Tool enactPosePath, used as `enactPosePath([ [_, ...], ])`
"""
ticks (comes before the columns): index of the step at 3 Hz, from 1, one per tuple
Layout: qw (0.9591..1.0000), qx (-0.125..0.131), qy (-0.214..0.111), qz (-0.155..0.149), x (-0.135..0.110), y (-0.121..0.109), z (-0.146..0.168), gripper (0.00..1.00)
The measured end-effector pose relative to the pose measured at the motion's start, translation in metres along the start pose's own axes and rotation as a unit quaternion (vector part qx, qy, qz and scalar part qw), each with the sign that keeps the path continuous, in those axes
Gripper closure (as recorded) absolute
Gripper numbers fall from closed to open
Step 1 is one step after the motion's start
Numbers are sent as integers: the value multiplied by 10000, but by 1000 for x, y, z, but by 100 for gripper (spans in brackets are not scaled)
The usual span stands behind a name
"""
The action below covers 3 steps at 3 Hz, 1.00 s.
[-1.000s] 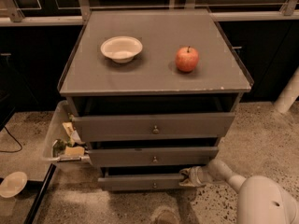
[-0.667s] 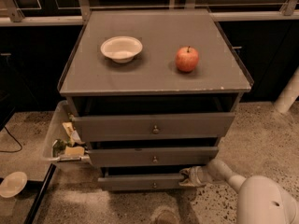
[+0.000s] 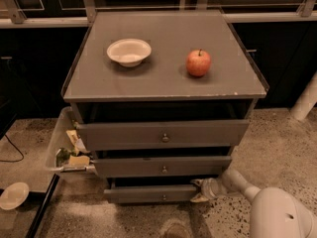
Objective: Open bottom drawer
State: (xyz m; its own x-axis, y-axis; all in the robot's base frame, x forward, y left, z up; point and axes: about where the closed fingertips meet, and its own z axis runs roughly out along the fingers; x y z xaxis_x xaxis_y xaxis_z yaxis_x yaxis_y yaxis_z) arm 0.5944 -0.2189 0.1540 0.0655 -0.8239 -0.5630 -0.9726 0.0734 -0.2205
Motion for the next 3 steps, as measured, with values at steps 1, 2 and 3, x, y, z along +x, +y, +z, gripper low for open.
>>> enactPosePath([
  [1,10000,0,0,0,-2,-1,-2,65],
  [2,10000,-7,8,34,0,7,-9,88],
  [3,10000,-8,9,36,-1,9,-11,100],
])
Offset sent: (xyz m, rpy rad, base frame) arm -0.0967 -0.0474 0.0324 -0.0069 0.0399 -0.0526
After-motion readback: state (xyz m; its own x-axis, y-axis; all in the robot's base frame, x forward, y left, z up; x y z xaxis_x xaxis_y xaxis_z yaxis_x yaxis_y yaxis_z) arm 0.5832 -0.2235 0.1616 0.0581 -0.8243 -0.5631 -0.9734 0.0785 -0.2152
